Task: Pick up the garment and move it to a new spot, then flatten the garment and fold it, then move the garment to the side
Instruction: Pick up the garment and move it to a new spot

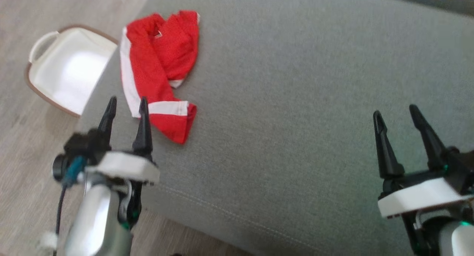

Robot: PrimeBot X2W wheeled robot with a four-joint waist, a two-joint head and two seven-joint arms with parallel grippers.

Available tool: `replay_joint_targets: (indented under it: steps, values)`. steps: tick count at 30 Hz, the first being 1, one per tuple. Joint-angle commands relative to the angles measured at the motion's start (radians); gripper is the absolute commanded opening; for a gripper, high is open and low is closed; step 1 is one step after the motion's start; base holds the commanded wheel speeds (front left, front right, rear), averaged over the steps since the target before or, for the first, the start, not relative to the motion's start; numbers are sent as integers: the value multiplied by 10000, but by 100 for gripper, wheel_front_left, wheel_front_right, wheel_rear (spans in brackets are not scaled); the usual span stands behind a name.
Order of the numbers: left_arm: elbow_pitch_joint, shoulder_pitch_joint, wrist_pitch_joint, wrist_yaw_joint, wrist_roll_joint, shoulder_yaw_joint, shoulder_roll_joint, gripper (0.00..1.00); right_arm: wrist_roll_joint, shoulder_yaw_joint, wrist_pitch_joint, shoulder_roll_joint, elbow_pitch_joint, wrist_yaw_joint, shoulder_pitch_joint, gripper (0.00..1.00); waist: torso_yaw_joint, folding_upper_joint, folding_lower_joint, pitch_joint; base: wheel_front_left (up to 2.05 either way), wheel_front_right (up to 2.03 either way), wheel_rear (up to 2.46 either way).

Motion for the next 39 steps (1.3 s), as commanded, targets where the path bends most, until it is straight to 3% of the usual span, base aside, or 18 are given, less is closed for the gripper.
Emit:
replay_joint_targets:
  steps: [1, 10, 16, 17, 18, 19, 22, 28, 39]
  values:
    - [382, -959, -51, -117, -213, 360, 71, 100, -106, 217, 159, -221, -515, -7, -468, 100, -356, 0, 0, 1050, 0, 0, 0]
    - [5347, -3438, 505, -702, -1093, 432, 12, 100, -180, 61, 598, -530, -929, -7, -815, 100, -646, 0, 0, 2042, 0, 0, 0]
    - [7102, -4191, 1147, -993, -1455, 459, 93, 100, -106, 31, 608, -524, -887, -7, -876, 100, -725, 0, 0, 2051, 0, 0, 0]
    - [7374, -4288, 1300, -1041, -1519, 450, 102, 94, -83, 17, 600, -509, -866, -7, -881, 100, -732, 0, 0, 2030, 0, 0, 0]
    - [7605, -4375, 1426, -1082, -1547, 413, 118, 33, -60, 6, 593, -493, -839, -7, -881, 100, -737, 0, 0, 2002, 0, 0, 0]
    - [7761, -4451, 1438, -1120, -1564, 376, 139, 0, -43, 0, 584, -482, -808, -7, -878, 100, -741, 0, 0, 1961, 0, 0, 0]
    - [7925, -4598, 838, -1108, -1428, 256, 321, 0, 7, -6, 474, -438, -710, -7, -876, 100, -765, 0, 0, 1733, 0, 0, 0]
    - [6790, -4304, -30, -657, -1150, 384, 634, 0, 130, -39, 118, -306, -412, -7, -747, 100, -843, 0, 0, 836, 0, 0, 0]
    - [747, -1026, -49, 50, -311, 551, 635, 0, 498, -12, -535, -73, 111, -7, -205, 100, -1481, 0, 0, -942, 0, 0, 0]
